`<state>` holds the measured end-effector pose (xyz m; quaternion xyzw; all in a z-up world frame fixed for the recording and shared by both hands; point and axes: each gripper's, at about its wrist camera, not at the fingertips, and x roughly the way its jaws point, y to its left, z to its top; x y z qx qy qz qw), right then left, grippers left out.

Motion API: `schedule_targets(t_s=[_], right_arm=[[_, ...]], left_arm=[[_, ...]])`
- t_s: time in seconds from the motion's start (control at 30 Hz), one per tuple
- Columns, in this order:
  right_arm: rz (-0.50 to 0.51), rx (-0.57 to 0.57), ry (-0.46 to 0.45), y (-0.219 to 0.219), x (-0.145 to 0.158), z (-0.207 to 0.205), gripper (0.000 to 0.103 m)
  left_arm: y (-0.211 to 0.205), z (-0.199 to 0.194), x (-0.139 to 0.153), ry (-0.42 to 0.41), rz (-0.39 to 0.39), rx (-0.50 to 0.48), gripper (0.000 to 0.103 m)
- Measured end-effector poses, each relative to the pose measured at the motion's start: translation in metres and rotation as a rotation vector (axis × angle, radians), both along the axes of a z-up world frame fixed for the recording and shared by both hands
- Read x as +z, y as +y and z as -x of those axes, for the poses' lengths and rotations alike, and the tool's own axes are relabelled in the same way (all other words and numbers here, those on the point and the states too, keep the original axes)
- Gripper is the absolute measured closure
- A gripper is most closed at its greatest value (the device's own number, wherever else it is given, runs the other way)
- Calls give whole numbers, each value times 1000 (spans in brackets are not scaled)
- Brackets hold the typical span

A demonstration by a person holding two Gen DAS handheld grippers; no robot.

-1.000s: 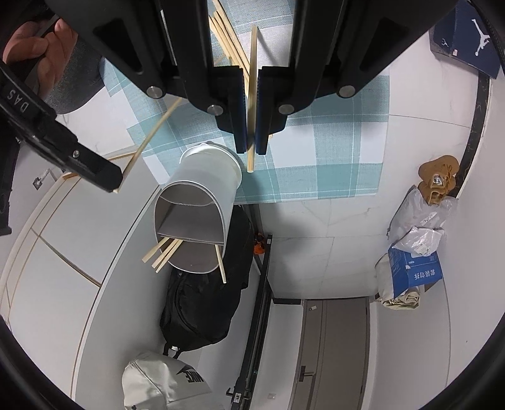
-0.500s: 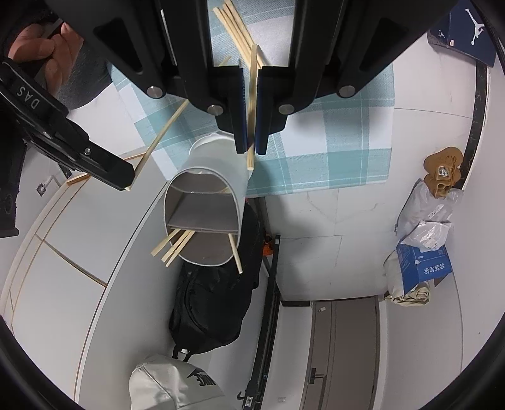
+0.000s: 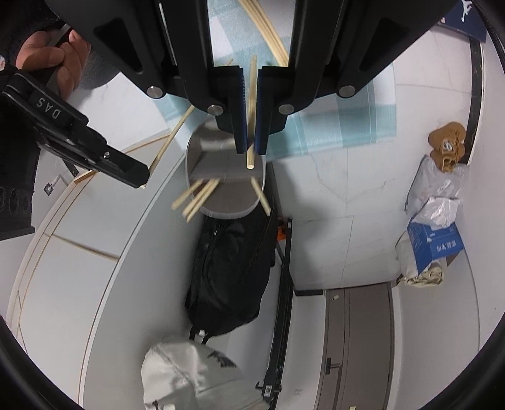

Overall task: Organize utensils
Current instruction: 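Lift both held chopsticks and carry them over the white utensil holder, then open both grippers to drop the chopsticks into the holder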

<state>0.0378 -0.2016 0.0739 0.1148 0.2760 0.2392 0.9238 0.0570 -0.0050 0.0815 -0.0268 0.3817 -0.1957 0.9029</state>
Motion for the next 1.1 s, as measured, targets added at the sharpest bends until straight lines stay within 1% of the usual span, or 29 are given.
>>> schedule_targets(t_s=[0.2,0.27,0.33,0.5,0.6,0.8,1.0,1.1], right_arm=[[-4,-22,-31,-14,35,-22,98],[-5,-30,-46,-19,48,-31,98],[-7,-40,-62,-24,60,-40,98],[-23,-67,-77,-32,78,-60,98],[-29,-88,-82,-36,86,-72,98],[-3,-112,-107,-41,96,-93,98],[5,-118,-87,-42,86,-104,98],[28,-119,-81,-39,77,-110,98]], left_arm=[[-4,-25,35,-26,29,-4,102],[-6,-36,47,-32,50,-11,102],[-9,-42,54,-43,55,-9,102],[-15,-64,75,-65,68,-13,102],[-19,-73,81,-77,70,-20,102],[-27,-88,72,-68,75,-35,102],[-30,-98,54,-32,71,-52,102],[-30,-99,46,-35,54,-52,102]])
